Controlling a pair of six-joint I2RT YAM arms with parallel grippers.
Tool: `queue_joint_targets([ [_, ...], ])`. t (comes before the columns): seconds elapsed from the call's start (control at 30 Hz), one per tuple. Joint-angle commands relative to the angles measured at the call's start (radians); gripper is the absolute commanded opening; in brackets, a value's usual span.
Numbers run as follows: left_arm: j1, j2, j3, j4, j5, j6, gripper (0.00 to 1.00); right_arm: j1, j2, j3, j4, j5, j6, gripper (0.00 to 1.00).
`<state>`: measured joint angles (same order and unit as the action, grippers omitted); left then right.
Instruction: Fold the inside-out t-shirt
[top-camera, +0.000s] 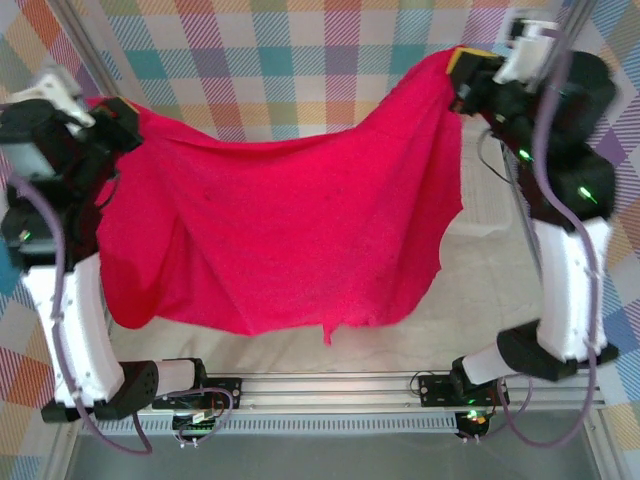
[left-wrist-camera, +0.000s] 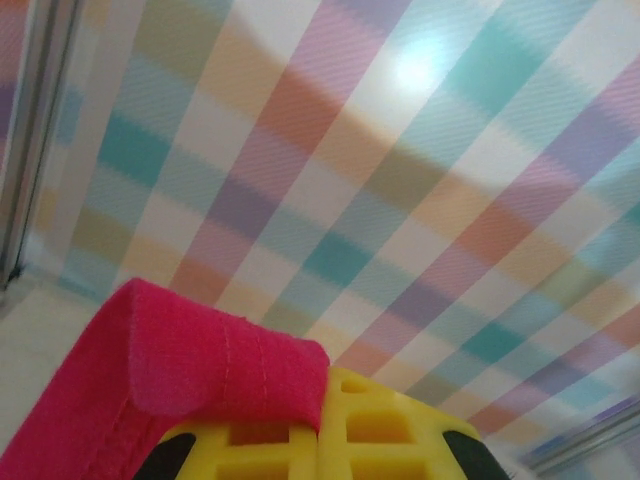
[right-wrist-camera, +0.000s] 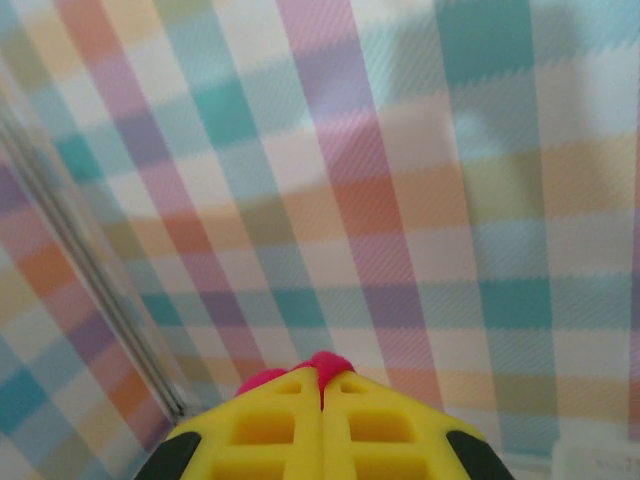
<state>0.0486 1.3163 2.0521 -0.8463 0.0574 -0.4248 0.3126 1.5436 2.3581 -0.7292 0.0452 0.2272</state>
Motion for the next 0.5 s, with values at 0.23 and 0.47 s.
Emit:
queue_joint_targets([
  [0.23, 0.037, 0.485, -0.269, 0.083, 0.007, -0.034, 0.0, -0.004, 0.56, 0.022, -0.018, 0.02, -0.002, 0.06],
  [0.47, 0.063, 0.828, -0.029, -0.157, -0.072, -0.05, 0.48, -0.003, 1.002, 0.615, -0.344, -0.038, 0.125, 0.61],
])
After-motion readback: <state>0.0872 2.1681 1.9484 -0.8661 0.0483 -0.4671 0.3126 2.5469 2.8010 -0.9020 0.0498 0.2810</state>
